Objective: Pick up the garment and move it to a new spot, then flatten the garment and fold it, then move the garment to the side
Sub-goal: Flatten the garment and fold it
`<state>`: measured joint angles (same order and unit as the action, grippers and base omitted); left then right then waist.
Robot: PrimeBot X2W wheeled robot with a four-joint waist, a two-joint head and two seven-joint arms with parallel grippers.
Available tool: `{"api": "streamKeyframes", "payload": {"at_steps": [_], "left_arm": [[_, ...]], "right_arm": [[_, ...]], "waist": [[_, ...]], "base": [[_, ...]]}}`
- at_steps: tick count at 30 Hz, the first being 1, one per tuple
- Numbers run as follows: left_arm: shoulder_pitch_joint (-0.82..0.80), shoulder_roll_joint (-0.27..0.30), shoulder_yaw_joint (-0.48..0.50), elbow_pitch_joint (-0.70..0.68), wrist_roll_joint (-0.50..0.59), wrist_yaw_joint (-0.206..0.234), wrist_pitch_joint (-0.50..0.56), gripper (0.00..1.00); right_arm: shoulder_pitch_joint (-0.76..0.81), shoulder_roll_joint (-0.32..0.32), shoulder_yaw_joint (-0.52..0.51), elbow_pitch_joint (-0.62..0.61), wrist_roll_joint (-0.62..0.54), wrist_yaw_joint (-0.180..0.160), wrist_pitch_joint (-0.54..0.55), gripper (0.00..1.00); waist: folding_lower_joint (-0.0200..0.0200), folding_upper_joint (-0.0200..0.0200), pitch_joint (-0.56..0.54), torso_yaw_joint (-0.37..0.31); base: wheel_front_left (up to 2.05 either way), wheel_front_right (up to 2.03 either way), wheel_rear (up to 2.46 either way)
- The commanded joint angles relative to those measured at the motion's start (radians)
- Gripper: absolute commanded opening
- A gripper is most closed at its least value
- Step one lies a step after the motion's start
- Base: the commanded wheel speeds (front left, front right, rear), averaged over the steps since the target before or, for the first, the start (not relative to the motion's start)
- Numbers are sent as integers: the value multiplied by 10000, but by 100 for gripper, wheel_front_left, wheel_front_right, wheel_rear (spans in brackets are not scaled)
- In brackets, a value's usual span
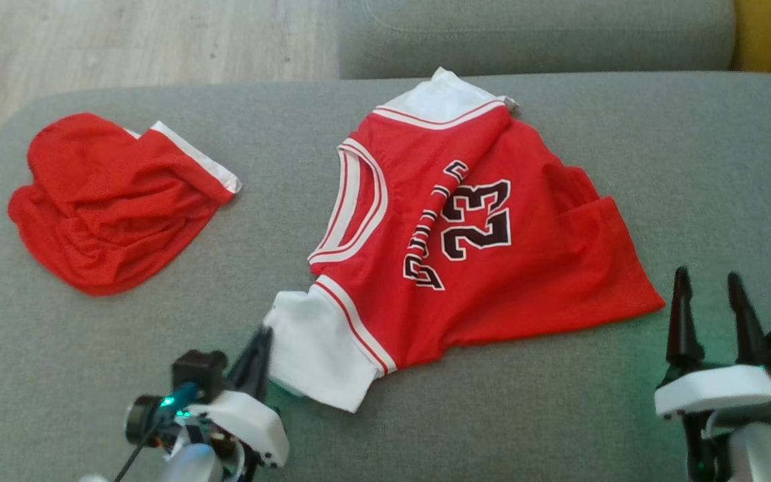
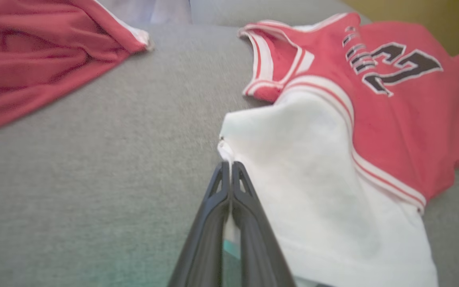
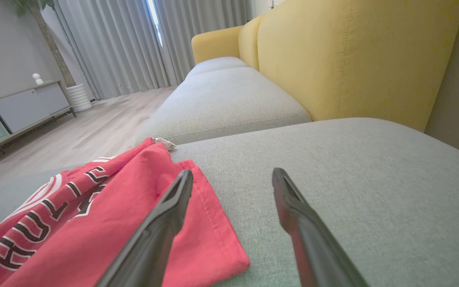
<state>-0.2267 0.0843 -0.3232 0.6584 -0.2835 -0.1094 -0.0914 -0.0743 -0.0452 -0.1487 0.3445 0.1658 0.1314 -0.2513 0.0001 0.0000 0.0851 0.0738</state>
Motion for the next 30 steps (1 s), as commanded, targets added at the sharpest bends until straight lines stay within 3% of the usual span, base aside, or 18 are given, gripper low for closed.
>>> {"api": "streamKeyframes", "payload": {"at_steps": [1, 5, 11, 27, 29, 30], "left_arm": [[-270, 150, 385, -390, -94, 127, -246, 0], [-181, 146, 832, -957, -279, 528, -1135, 0], [73, 162, 1283, -1985, -310, 870, -1642, 0], [419, -20, 1207, -2639, -182, 722, -1702, 0], [426, -21, 1260, -2698, -161, 721, -1702, 0], [428, -21, 1295, -2733, -152, 722, -1702, 0]], "right_arm": [[-426, -51, 197, -177, -105, -7, -105, 100], [-464, -51, 195, 691, -271, -7, 76, 100], [-813, -51, -98, 2166, -618, -7, 716, 100], [-1865, -51, 343, 4801, -321, -7, 1863, 100], [-1952, -51, 501, 4919, -214, -7, 1886, 0], [-1991, -51, 613, 4965, -164, -7, 1900, 0]], "waist": [[-1, 0, -75, 57], [-1, 0, -268, 175], [-1, 0, -448, 497], [-1, 0, -373, 905], [-1, 0, -339, 890], [-1, 0, -322, 872]], "base": [[0, 0, 0], [0, 0, 0], [0, 0, 0], [0, 0, 0], [0, 0, 0], [0, 0, 0]]}}
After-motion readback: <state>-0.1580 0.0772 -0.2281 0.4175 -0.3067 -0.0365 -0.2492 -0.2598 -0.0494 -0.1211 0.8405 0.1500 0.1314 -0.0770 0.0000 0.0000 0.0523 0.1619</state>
